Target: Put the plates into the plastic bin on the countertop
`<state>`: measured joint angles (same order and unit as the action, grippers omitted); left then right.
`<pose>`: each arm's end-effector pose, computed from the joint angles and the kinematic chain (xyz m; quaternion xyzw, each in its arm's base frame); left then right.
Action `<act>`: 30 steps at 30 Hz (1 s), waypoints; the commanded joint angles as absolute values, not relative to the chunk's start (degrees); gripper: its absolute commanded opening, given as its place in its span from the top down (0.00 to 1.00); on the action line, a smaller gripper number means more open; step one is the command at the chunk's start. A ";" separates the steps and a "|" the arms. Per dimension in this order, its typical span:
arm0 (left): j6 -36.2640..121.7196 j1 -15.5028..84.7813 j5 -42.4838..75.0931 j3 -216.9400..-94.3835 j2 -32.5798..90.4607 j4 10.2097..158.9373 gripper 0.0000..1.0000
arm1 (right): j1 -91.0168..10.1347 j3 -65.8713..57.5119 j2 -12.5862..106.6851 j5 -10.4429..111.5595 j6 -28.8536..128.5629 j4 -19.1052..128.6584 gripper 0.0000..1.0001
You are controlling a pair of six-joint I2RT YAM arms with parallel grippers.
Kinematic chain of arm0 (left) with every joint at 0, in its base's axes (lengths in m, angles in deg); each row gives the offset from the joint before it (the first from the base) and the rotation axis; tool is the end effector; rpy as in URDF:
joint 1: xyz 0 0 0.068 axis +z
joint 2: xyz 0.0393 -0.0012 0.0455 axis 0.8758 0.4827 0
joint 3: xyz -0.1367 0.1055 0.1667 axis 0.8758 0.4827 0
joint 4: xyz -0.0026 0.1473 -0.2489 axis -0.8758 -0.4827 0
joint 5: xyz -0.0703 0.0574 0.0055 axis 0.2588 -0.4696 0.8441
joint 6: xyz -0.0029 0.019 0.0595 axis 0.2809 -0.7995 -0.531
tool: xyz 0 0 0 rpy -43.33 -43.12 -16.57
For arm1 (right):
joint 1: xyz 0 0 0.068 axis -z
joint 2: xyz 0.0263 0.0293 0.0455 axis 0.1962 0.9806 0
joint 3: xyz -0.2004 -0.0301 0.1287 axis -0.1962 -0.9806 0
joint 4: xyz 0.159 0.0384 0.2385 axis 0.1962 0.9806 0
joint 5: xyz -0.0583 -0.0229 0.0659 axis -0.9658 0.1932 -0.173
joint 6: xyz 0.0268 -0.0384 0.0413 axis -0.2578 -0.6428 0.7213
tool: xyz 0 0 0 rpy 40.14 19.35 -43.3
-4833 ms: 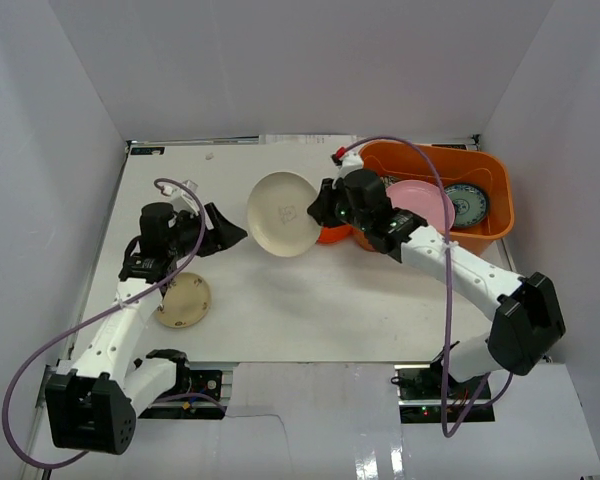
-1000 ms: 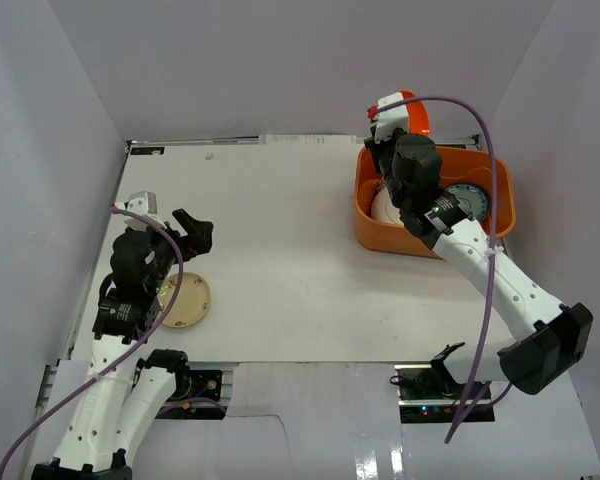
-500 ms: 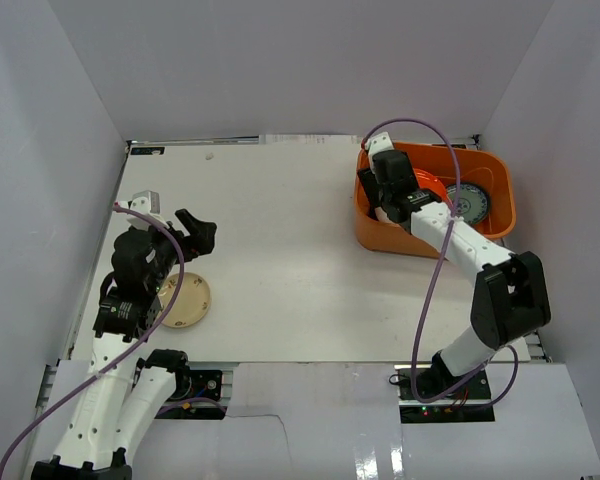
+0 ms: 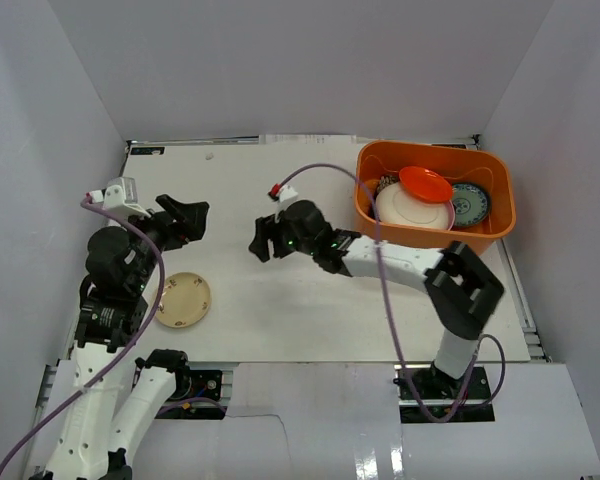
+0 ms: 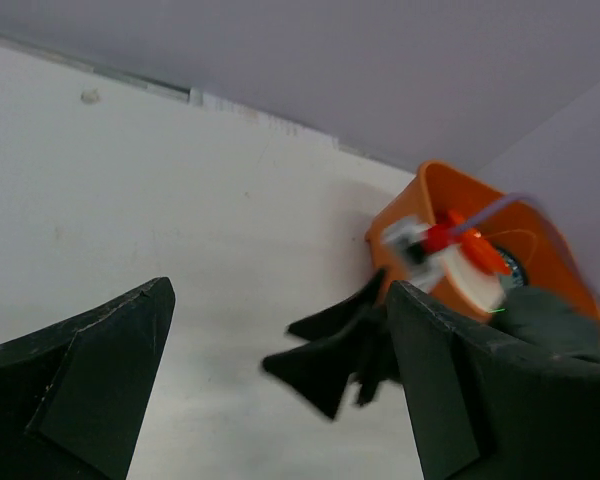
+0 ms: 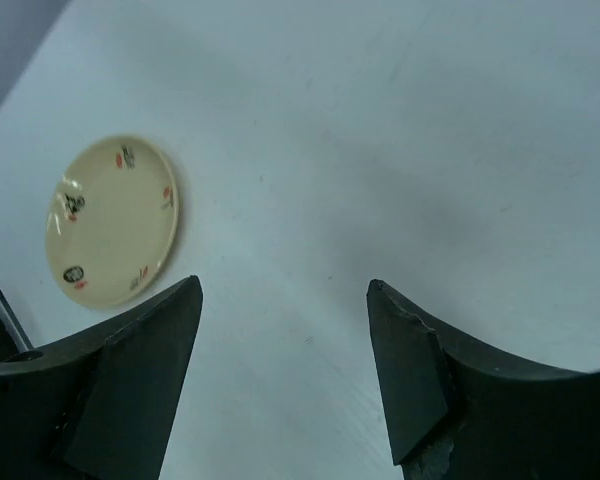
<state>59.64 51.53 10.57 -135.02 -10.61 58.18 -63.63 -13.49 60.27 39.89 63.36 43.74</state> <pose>0.1987 -0.0358 0.3618 -0.1101 0.7502 -0.2285 0.6107 0.2610 0.3337 0.2305 -0.2072 0.7795 0.3328 0.4886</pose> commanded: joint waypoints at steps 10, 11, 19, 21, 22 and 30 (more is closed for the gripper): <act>59.54 51.12 12.53 -134.83 -13.95 57.95 0.02 | -75.29 3.06 94.35 53.02 90.49 31.87 0.19; 59.36 51.03 12.35 -134.21 -14.29 57.95 0.02 | -75.82 3.50 95.51 53.37 91.63 30.99 0.19; 56.46 50.59 8.05 -131.92 -15.18 57.77 0.02 | -78.64 7.64 100.97 49.25 94.90 33.71 0.71; 55.67 50.42 6.03 -131.13 -15.79 57.68 0.02 | -78.11 6.24 98.96 47.41 94.46 33.27 0.92; 55.41 50.24 4.72 -130.87 -15.97 57.60 0.02 | -77.76 3.45 95.29 44.88 92.98 32.65 0.92; 55.93 49.01 1.19 -129.11 -17.64 56.98 0.02 | -63.02 -19.14 60.08 39.74 84.53 28.34 0.92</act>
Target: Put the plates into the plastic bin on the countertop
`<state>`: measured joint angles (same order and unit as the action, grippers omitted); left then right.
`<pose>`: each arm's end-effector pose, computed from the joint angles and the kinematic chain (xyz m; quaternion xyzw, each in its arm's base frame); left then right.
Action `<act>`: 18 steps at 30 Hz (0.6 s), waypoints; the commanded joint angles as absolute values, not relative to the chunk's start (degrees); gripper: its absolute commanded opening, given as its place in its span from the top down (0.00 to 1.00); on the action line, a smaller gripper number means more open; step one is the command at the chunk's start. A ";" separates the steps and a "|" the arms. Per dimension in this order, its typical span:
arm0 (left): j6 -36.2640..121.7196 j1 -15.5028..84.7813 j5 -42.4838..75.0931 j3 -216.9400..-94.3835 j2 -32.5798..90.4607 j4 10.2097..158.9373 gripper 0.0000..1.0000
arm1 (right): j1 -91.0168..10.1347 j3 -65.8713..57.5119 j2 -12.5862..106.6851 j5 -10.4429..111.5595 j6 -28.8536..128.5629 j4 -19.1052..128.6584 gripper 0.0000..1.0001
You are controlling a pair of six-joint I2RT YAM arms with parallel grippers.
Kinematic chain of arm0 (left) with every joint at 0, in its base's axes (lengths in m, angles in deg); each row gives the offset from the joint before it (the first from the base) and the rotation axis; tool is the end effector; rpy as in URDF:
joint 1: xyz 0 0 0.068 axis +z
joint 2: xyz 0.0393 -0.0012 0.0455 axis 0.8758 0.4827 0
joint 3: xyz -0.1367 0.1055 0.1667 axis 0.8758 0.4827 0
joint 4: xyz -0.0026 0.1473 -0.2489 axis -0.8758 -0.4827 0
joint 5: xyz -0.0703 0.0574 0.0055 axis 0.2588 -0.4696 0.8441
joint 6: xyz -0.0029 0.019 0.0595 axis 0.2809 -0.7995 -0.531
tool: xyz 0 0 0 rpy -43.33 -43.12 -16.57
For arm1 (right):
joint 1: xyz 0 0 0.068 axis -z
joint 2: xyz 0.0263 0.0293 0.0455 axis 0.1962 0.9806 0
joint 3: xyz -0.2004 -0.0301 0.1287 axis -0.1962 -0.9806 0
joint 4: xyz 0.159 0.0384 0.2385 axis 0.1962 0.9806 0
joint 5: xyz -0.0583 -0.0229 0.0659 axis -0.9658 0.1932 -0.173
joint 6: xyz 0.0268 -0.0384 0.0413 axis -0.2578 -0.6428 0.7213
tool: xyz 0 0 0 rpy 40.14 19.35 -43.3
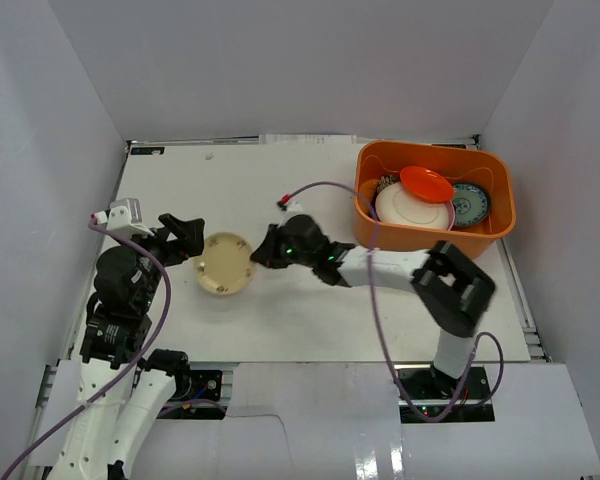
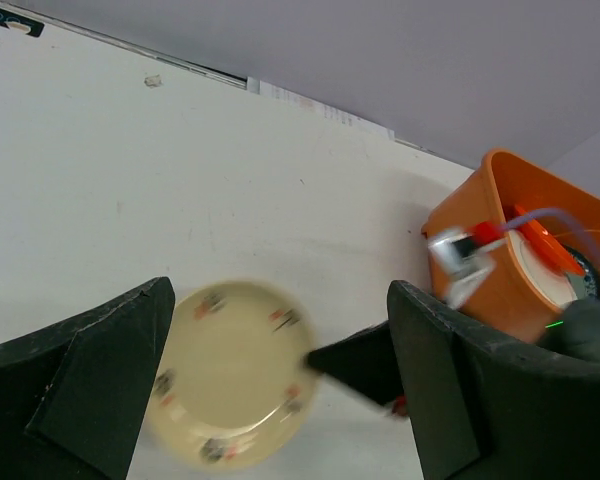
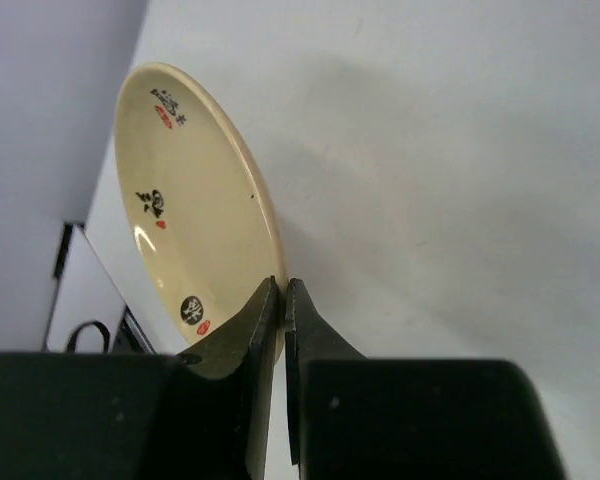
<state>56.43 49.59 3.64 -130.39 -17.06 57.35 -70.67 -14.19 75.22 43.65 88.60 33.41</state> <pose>0.1808 -0.0332 0.3500 -0.1150 0.7436 -0.1804 0.6335 0.2278 0.3857 0.1375 -0.1036 0.8267 0.4417 0.3327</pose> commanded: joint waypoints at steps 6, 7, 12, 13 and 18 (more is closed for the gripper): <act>55.85 48.05 3.47 -125.68 -17.64 58.39 0.02 | -42.72 -30.50 37.20 39.58 78.29 36.50 0.92; 55.85 47.78 3.56 -125.59 -17.64 58.47 0.02 | -39.56 -30.94 35.51 39.66 77.50 37.91 0.92; 55.84 46.90 5.75 -125.06 -16.58 58.56 0.02 | -19.51 -33.84 29.96 37.29 74.50 45.39 0.92; 55.76 46.90 6.19 -125.06 -16.32 58.48 0.02 | -15.05 -34.28 29.87 39.38 74.59 45.74 0.92; 55.58 46.90 7.07 -124.89 -15.53 58.56 0.02 | -6.49 -35.34 32.06 40.99 76.09 46.27 0.92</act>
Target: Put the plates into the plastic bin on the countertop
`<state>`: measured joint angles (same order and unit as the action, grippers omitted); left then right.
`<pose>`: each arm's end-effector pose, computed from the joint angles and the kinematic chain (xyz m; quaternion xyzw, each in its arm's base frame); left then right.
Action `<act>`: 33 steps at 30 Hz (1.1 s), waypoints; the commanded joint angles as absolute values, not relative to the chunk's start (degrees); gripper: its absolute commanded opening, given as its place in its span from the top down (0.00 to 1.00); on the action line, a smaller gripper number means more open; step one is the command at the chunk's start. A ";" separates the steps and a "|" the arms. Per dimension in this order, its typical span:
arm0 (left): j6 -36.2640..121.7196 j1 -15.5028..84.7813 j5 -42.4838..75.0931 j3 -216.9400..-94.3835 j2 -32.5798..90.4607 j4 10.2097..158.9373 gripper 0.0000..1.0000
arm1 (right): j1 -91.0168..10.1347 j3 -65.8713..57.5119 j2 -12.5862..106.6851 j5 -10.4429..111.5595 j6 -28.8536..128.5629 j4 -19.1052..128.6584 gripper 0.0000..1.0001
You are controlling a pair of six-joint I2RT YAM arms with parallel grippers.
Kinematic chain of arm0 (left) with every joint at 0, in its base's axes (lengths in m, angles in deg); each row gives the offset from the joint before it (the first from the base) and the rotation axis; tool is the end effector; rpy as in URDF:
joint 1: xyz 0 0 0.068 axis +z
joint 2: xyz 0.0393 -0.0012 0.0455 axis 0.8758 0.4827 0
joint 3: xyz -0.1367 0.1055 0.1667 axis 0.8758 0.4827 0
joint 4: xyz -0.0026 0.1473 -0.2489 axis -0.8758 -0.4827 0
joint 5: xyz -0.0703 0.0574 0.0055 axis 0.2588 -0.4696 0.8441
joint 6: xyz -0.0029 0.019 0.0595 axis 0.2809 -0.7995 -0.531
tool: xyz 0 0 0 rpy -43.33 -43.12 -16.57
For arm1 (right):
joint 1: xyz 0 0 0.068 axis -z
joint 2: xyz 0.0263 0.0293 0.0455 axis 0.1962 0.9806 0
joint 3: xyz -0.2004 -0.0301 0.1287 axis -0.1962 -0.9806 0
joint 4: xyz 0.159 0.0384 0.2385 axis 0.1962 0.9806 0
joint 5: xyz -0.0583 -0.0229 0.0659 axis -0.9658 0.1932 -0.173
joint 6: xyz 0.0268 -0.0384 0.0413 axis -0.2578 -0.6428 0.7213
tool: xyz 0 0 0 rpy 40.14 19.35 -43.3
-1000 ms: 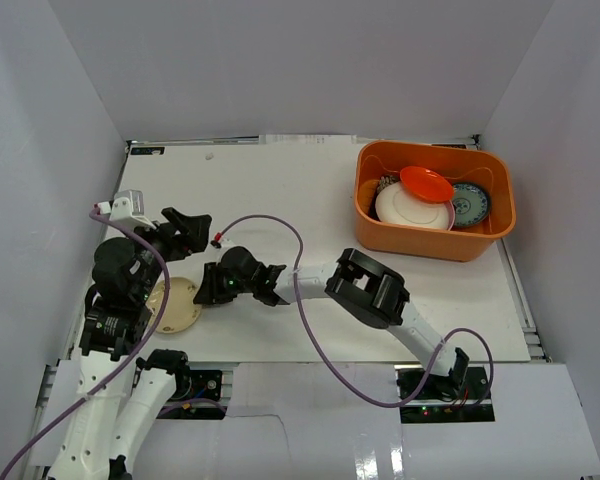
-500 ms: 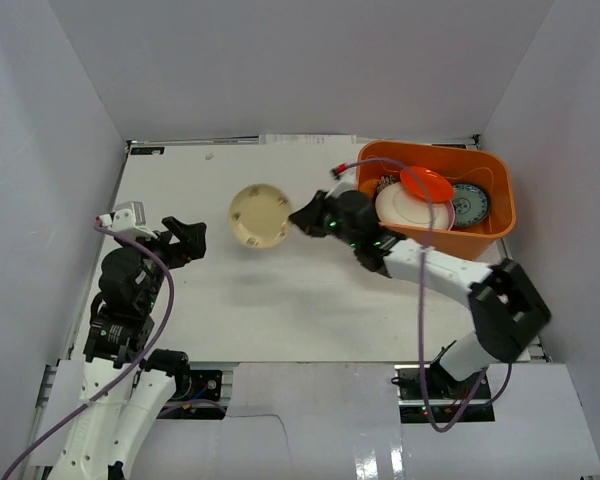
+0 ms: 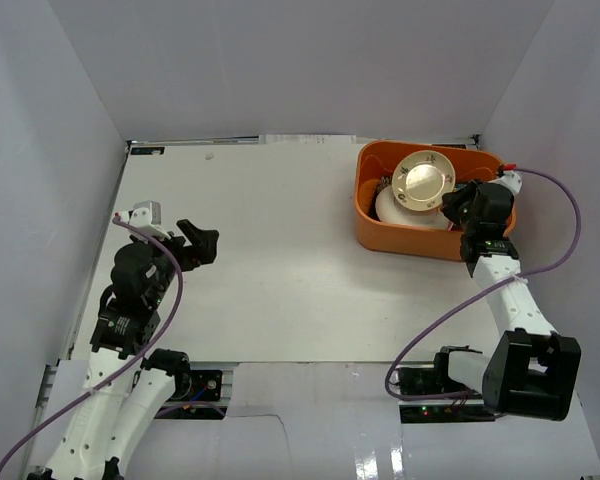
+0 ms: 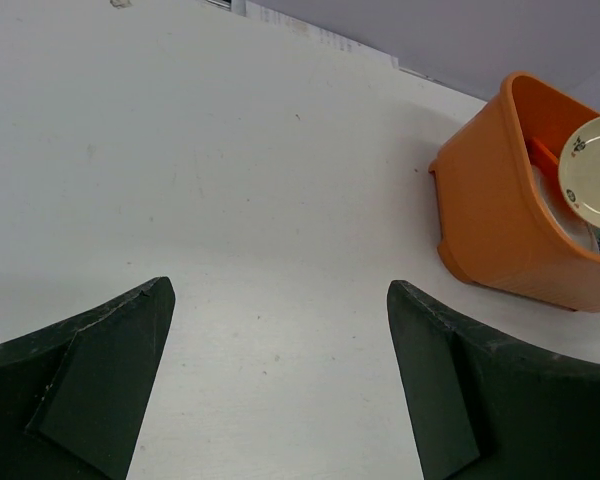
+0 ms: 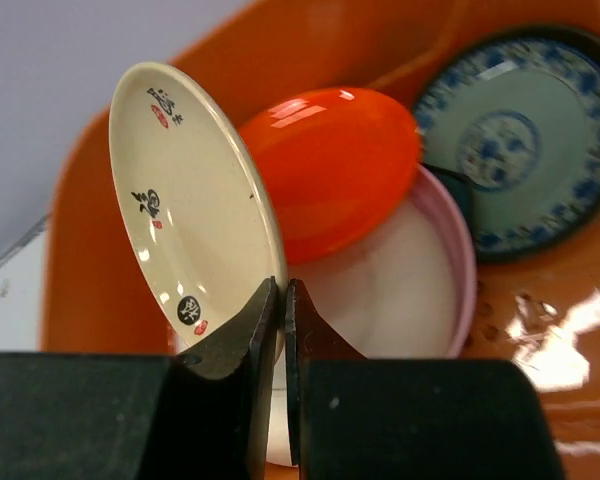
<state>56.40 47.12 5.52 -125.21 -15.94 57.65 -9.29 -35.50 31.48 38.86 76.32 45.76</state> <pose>0.1923 -0.0459 0.3137 -0.0904 0.7807 -0.1914 0.5879 0.3204 -0.0147 0.2527 0.2578 0.7375 0.1414 0.6080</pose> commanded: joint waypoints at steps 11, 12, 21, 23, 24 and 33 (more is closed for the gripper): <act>55.41 46.90 9.27 -124.54 -14.65 58.83 0.02 | 0.55 -29.35 43.32 54.78 78.55 49.09 0.50; 55.41 46.90 9.27 -124.54 -14.56 58.83 0.02 | 0.55 -29.89 42.53 55.04 78.46 48.65 0.39; 54.70 46.90 13.22 -125.50 -13.50 59.26 0.02 | -0.59 -28.39 22.41 56.00 78.02 52.25 0.10; 54.79 46.90 17.85 -126.11 -14.64 60.92 0.02 | -2.25 -29.97 16.81 59.25 78.19 51.64 0.10; 54.88 46.90 19.54 -126.55 -15.00 61.55 0.02 | -2.96 -30.76 15.20 63.18 78.37 51.46 0.10; 59.36 46.90 26.86 -134.38 -19.74 66.03 0.02 | -8.59 -45.18 -10.81 71.68 80.40 51.79 0.10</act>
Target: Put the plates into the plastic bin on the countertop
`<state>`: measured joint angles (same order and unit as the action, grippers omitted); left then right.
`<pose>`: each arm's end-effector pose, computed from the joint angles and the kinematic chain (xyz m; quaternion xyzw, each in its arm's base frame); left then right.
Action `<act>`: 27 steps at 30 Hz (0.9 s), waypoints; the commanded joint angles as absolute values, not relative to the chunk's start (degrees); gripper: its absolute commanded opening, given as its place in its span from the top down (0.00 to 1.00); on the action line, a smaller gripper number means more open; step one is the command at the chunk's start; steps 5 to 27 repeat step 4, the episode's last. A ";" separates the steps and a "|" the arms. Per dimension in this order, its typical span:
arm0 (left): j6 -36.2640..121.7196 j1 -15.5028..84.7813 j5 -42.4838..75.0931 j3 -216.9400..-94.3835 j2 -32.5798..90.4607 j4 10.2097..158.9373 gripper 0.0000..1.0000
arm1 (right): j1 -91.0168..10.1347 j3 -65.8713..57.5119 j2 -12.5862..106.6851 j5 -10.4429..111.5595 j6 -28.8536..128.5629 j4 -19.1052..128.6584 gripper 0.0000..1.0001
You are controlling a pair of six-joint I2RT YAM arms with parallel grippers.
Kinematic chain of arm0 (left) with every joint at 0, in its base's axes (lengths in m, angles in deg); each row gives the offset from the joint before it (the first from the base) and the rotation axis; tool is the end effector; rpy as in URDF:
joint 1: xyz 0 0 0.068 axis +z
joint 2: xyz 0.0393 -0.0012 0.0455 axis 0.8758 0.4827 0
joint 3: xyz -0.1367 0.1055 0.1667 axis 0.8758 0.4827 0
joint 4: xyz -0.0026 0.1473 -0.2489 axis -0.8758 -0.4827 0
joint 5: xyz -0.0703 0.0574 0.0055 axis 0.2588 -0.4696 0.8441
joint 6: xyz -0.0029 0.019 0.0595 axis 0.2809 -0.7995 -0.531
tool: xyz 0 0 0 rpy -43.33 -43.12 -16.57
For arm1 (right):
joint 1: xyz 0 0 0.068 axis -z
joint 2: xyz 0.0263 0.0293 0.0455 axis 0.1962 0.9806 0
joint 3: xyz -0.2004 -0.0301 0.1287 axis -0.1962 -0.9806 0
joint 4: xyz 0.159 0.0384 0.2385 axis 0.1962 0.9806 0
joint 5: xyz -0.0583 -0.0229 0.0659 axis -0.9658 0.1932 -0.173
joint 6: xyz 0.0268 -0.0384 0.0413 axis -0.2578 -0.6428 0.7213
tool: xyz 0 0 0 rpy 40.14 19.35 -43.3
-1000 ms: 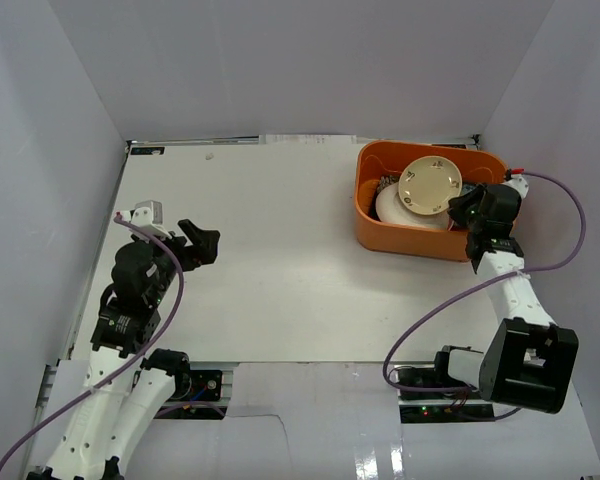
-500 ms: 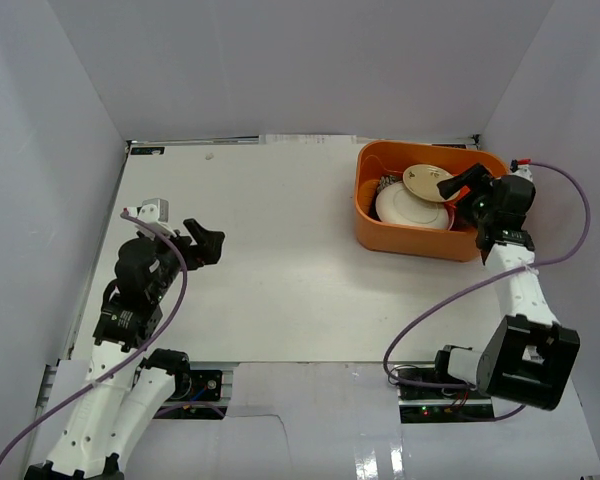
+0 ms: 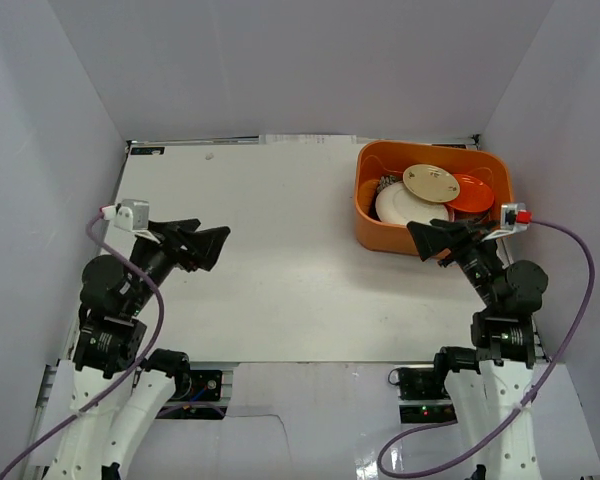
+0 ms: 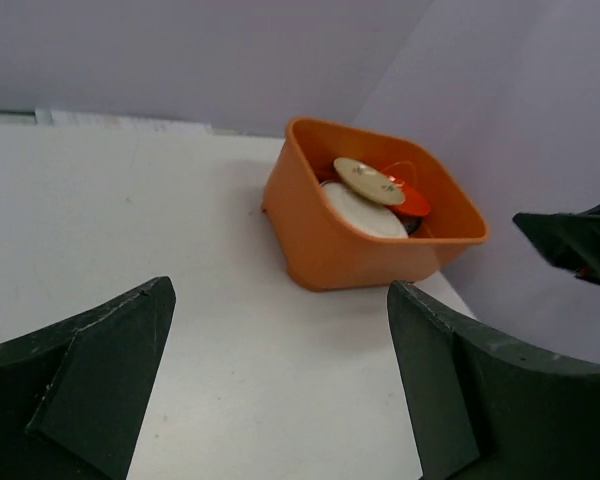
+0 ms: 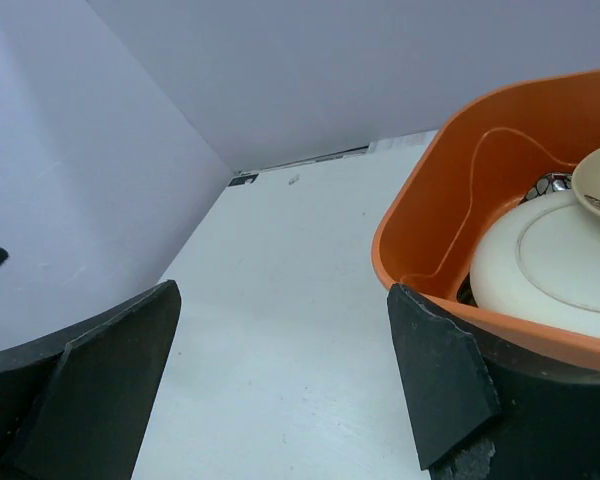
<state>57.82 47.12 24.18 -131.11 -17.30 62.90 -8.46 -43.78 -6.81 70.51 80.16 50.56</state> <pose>0.1717 -0.0565 0.3670 0.0198 0.7134 -0.3349 0.6152 0.1918 0.0125 0.3451 0.0332 0.6352 0.3658 0.6794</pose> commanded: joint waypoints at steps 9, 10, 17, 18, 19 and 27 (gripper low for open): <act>61.47 46.90 24.75 -132.80 -23.61 68.57 0.02 | -8.59 -41.36 -12.25 71.13 78.38 56.27 0.10; 61.47 46.90 24.75 -132.80 -23.61 68.57 0.02 | -8.59 -41.36 -12.25 71.13 78.38 56.27 0.10; 61.47 46.90 24.75 -132.80 -23.61 68.57 0.02 | -8.59 -41.36 -12.25 71.13 78.38 56.27 0.10; 61.47 46.90 24.75 -132.80 -23.61 68.57 0.02 | -8.59 -41.36 -12.25 71.13 78.38 56.27 0.10; 61.47 46.90 24.75 -132.80 -23.61 68.57 0.02 | -8.59 -41.36 -12.25 71.13 78.38 56.27 0.10; 61.47 46.90 24.75 -132.80 -23.61 68.57 0.02 | -8.59 -41.36 -12.25 71.13 78.38 56.27 0.10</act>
